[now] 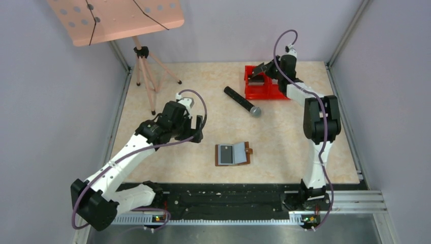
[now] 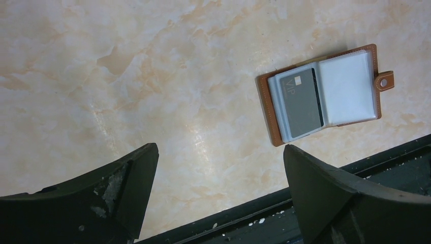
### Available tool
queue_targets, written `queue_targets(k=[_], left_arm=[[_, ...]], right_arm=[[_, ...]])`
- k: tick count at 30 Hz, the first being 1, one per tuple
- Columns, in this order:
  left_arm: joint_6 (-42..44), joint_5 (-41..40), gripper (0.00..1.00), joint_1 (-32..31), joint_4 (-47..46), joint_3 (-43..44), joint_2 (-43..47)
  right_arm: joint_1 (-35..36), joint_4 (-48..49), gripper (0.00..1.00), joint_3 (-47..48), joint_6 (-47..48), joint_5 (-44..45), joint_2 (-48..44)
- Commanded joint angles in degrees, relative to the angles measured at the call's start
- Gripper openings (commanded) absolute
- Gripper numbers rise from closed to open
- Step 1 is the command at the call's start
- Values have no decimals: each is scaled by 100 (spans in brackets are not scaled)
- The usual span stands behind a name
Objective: Take the credit cards out of the card holder
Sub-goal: Place the credit card in the storage box.
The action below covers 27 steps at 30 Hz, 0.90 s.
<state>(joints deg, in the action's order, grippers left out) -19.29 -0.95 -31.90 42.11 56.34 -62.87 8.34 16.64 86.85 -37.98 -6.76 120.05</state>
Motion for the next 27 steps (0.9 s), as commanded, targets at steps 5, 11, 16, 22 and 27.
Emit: queue_targets(k=[5, 11, 16, 22, 27], left_arm=[[92, -145, 99, 72, -103, -53, 65], [101, -139, 99, 83, -122, -61, 57], [110, -115, 99, 98, -124, -45, 31], [133, -18, 99, 131, -141, -44, 19], [152, 66, 99, 136, -212, -61, 122]], right_arm=[[49, 59, 0, 639, -215, 183, 443], [105, -49, 0, 973, -358, 96, 807], [159, -157, 0, 1291, -353, 61, 1033], [177, -280, 3, 1491, -399, 59, 1230], [180, -474, 14, 1634, -451, 166, 1304]])
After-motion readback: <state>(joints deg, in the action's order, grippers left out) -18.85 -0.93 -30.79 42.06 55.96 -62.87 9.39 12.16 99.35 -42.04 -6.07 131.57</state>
